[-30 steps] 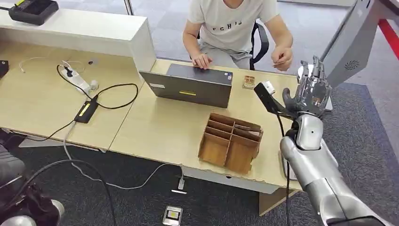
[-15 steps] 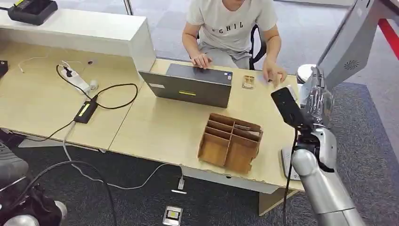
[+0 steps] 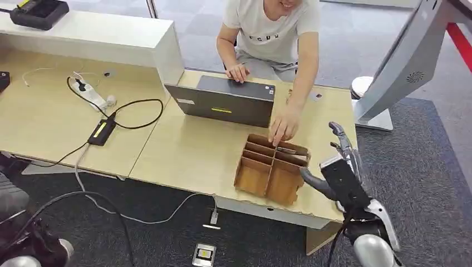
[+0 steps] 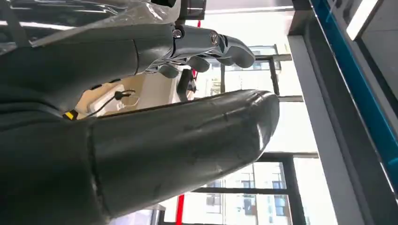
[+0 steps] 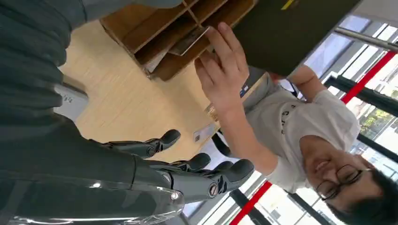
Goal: Pass the card to the sensor for recognition and then transmit it.
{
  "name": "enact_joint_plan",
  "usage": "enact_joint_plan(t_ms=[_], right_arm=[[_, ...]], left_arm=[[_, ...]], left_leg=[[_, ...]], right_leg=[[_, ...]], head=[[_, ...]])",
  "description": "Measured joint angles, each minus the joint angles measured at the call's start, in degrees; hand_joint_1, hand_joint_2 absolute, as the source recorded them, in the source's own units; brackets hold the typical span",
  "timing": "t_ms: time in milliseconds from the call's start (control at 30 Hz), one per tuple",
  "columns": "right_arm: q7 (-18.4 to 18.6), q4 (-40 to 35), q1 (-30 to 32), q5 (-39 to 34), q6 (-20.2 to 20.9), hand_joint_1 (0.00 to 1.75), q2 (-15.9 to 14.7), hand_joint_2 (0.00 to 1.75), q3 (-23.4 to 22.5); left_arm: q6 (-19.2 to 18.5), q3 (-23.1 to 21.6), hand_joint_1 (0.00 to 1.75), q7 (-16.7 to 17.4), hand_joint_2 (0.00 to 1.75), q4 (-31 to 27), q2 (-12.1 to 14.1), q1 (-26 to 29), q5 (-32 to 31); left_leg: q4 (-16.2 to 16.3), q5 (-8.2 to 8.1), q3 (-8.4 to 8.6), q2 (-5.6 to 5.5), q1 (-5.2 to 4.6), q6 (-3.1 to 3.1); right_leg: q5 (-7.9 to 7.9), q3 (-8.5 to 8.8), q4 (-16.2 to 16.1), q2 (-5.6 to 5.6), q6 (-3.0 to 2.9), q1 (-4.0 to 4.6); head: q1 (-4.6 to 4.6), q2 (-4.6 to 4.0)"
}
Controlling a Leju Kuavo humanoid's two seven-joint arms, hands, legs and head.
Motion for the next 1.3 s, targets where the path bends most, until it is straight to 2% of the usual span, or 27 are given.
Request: enact_joint_plan(t_ms=[300, 800, 900, 1033, 1167, 1300], right_arm=[[-0.76, -1.07, -0.12, 2.62, 0.00, 0.00, 0.22, 1.75, 3.65], [-0.87, -0.98, -1.71, 6.56, -0.53, 0.00, 0.66, 1.75, 5.22], [-0.74, -0.70, -2.77, 10.25, -1.73, 0.00, 0.77, 1.75, 5.44], [0.55, 1.86, -5.31, 20.18, -5.66, 0.00, 1.07, 1.75, 5.92], [0.66, 7.07, -7.76, 25.88, -8.29, 0.00, 2.01, 1.75, 6.77], [0.66, 13.22, -9.73, 29.35, -8.81, 0.00, 3.28, 1.75, 8.00]], left_arm=[[0.00, 0.76, 0.00, -0.57, 0.00, -1.03, -0.02, 1.30, -0.13], [-0.02, 1.22, 0.00, -0.68, 0.00, -1.16, -0.07, 1.61, 0.48], [-0.02, 1.20, 0.00, -0.68, 0.00, -1.16, -0.07, 1.26, 0.61], [0.00, 1.20, 0.00, -0.98, 0.00, -1.14, -0.07, 0.88, 1.18], [-0.02, 1.18, 0.00, -1.33, 0.00, -1.09, -0.07, 0.49, 1.42], [-0.02, 1.20, 0.00, -1.86, 0.00, -1.09, -0.09, 0.34, 1.60]], left_leg=[[0.00, 0.00, 0.01, -0.01, 0.00, 0.00], [0.00, 0.01, 0.02, -0.01, 0.00, 0.00], [0.00, 0.01, 0.02, -0.02, 0.00, 0.00], [0.00, 0.01, 0.00, -0.01, 0.00, 0.00], [0.00, 0.01, -0.02, -0.03, 0.00, 0.00], [0.00, 0.01, 0.00, -0.05, 0.01, 0.00]], right_leg=[[0.00, 0.01, 0.00, -0.01, 0.00, 0.00], [0.00, 0.02, 0.01, -0.01, 0.00, 0.00], [0.00, 0.02, 0.01, -0.01, 0.00, 0.00], [0.00, 0.02, 0.01, -0.01, 0.00, 0.00], [0.00, 0.03, 0.01, -0.02, 0.00, -0.01], [0.00, 0.02, 0.02, -0.02, 0.00, 0.00]], head=[[-0.02, 0.00], [-0.02, 0.00], [-0.02, 0.00], [-0.02, 0.00], [-0.02, 0.00], [-0.02, 0.00]])
